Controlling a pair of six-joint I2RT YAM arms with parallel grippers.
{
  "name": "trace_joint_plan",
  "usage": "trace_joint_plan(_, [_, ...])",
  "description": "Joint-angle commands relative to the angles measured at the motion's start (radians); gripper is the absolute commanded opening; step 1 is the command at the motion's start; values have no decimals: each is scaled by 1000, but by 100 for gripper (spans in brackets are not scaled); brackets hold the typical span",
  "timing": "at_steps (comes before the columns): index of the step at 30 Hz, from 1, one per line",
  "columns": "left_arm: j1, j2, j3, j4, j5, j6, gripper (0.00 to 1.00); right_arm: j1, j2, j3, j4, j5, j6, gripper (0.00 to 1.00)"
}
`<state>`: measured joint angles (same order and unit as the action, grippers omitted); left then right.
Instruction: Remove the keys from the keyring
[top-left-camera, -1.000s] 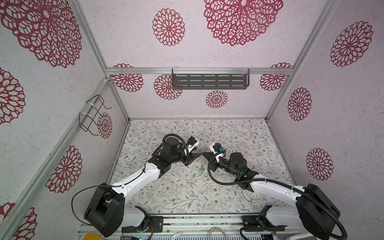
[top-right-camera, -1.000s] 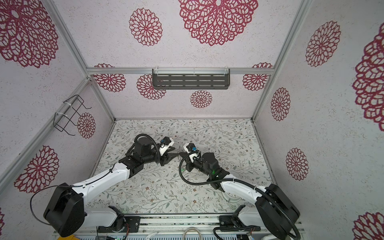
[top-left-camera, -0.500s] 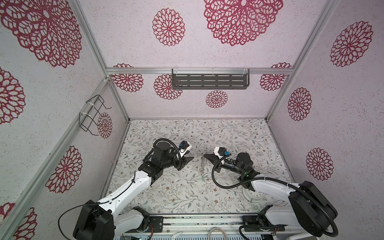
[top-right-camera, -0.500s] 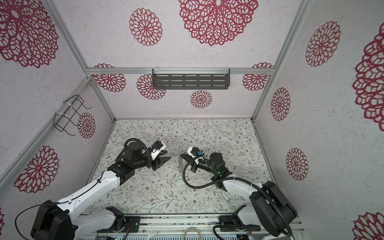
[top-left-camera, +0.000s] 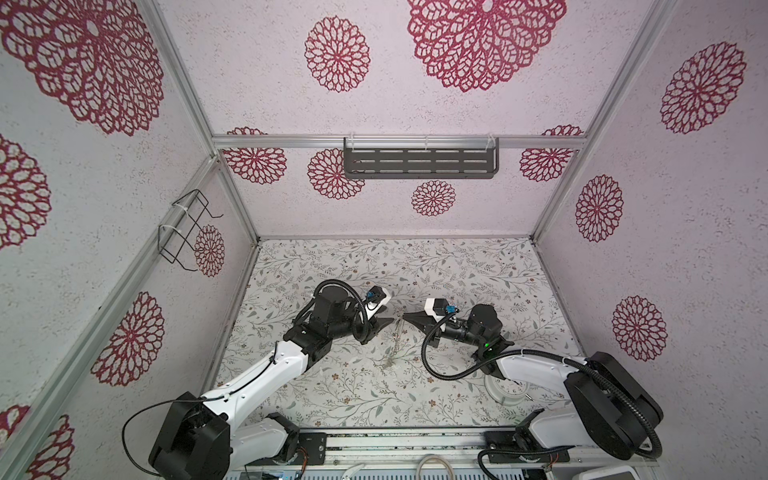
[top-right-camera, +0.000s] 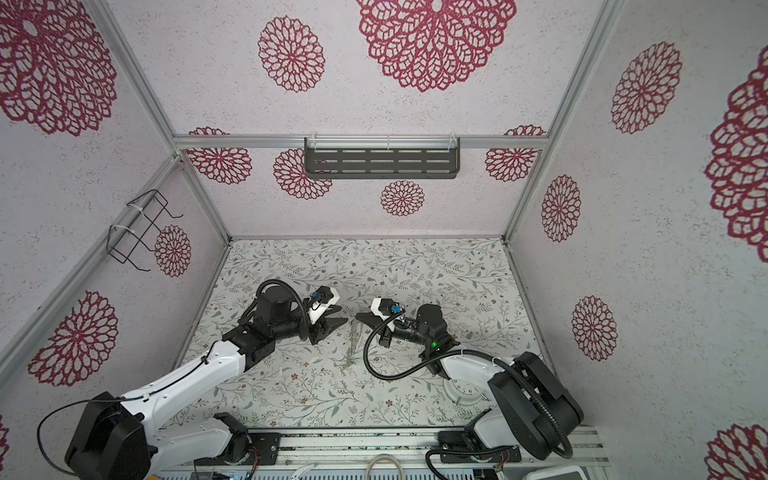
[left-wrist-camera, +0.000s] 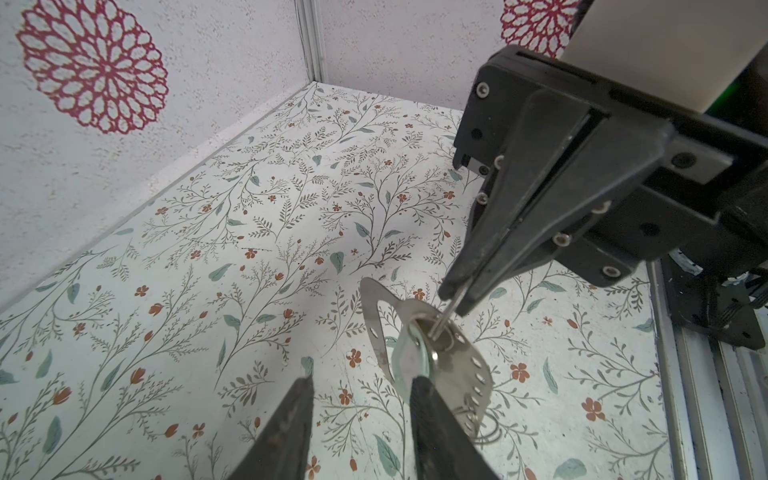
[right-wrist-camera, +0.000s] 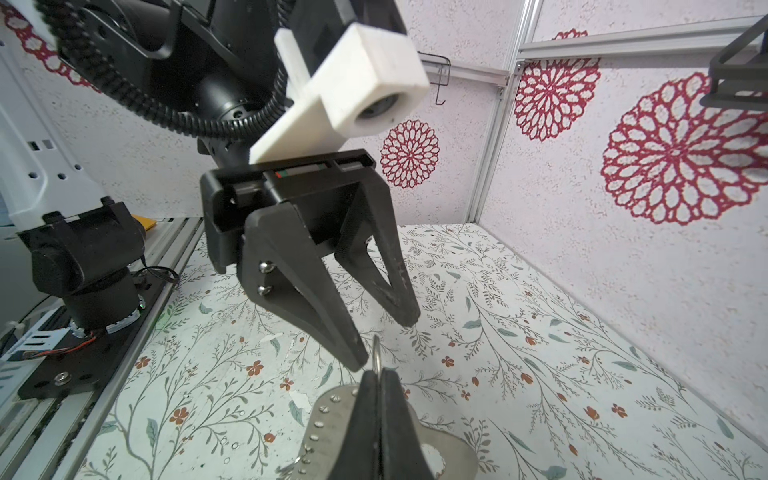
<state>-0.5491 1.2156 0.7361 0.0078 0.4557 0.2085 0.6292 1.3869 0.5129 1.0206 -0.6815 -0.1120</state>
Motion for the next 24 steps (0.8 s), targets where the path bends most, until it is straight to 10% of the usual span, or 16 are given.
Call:
trace_joint_plan(1, [-6,27,4,27,32,12,43,8,-3,41,37,-13,-52,0])
trace_joint_plan(12, [-8,-29,-11,50,-8,40,39,17,3,48,-6,-15,-102,0])
trace_joint_plan(24, [-30,-68,51,-181,-38,354,32,17,-15,68,-116,-1,-180,0])
